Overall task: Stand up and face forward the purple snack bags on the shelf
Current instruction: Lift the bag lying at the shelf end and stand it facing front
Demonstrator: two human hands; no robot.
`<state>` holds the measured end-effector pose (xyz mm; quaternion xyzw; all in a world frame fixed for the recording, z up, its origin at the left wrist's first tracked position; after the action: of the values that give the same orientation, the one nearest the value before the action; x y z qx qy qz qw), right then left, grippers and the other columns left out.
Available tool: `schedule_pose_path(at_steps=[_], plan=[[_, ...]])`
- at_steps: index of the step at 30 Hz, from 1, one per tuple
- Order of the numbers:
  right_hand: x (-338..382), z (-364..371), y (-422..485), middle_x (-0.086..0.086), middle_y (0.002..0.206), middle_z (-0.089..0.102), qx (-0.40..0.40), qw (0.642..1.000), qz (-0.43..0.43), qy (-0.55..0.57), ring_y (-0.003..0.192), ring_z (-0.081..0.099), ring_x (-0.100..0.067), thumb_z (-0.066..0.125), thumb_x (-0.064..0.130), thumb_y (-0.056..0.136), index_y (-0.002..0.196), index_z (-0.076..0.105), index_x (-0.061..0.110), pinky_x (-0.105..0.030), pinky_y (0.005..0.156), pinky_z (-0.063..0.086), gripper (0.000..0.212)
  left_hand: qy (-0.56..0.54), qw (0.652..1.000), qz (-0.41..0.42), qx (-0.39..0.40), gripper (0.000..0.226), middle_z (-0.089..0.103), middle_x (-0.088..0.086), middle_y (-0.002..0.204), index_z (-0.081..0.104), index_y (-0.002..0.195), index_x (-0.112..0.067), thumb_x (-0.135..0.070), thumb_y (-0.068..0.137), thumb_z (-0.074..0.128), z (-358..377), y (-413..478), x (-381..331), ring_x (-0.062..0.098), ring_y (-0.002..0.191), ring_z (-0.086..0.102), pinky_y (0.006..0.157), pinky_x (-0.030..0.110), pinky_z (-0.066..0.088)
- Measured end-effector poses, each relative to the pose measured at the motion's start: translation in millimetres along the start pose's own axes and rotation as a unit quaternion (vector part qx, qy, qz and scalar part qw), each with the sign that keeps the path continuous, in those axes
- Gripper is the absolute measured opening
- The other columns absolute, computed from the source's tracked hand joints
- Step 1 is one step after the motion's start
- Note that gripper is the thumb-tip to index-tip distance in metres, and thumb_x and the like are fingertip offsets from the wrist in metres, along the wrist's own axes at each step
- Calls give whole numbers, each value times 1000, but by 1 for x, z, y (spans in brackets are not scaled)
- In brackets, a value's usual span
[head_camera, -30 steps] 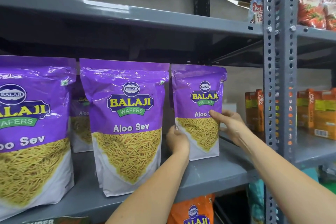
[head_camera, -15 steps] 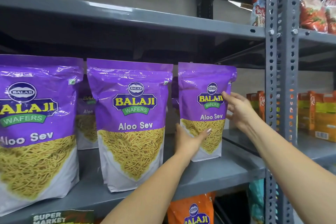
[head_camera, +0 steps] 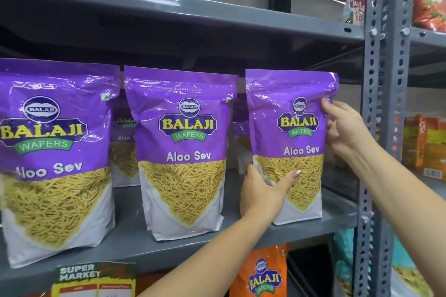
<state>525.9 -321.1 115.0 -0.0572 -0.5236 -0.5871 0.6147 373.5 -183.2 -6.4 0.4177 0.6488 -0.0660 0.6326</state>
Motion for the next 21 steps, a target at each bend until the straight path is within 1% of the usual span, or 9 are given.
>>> schedule_pose_path(at_steps=[5,7,9,11,14,16,17,19,21], plan=[[-1,-10,4,1,62,62,-12,1000,5,-4,45,44,-7,64,24,89,81,54,18,-25,55,36,15,18,1000,2,-20,80,60,-3,122,45,112,-26,-75,54,68,1,-5,1,21,115,57,94,45,50],[0,-11,1,4,63,64,-17,1000,-5,-18,43,46,-5,63,30,89,83,55,20,-24,54,32,15,18,999,6,-31,89,58,-5,124,43,119,-28,-81,51,63,2,-9,-2,21,118,56,96,45,48],[0,-11,-5,4,72,69,-24,998,-13,-62,52,57,-8,59,41,89,98,57,17,-25,55,36,26,15,999,19,-45,112,47,-2,138,33,137,-24,-87,46,54,0,-18,-7,20,131,45,106,42,41],[-4,-12,-18,-6,98,70,-37,993,-12,-115,74,69,-16,52,52,89,125,50,13,-26,59,42,53,25,997,46,-53,120,27,-5,152,18,148,-21,-83,50,48,-5,-35,-14,15,142,27,116,35,27],[4,-18,-59,-5,134,51,-102,963,-93,-231,103,61,-13,44,45,94,144,32,16,-25,78,46,59,38,985,150,-74,104,12,-13,156,15,149,-29,-80,63,46,-23,-70,-30,0,145,10,118,23,15],[18,-12,-101,-7,140,40,-133,908,-207,-338,127,46,-19,47,37,93,146,30,12,-28,103,38,61,43,971,213,-103,88,18,-19,152,26,144,-35,-72,70,55,-51,-90,-38,-3,143,15,116,18,17],[24,-7,-123,-11,141,39,-144,883,-255,-367,131,40,-17,50,31,92,145,31,8,-22,109,30,61,52,961,240,-127,79,25,-18,150,32,141,-34,-63,73,61,-70,-97,-41,0,142,21,114,17,19],[25,0,-155,-12,134,43,-156,864,-319,-357,123,41,-8,53,21,89,139,40,3,-9,103,28,54,85,932,292,-195,66,38,-9,143,43,134,-29,-43,73,65,-114,-105,-44,7,137,33,113,19,23],[15,18,-175,-3,119,50,-113,875,-342,-324,104,52,-6,54,14,86,125,53,11,-12,93,38,38,128,906,306,-262,61,45,0,139,47,130,-23,-37,72,63,-158,-105,-39,14,132,39,112,21,23]])
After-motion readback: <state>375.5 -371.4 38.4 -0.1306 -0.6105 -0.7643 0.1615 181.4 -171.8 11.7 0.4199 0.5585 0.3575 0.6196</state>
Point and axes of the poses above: each hand's wrist, its own y-axis towards the middle knuckle, its own z-axis out of the palm, x = y × z, the point moved 9 cm from there along y, towards the middle knuckle
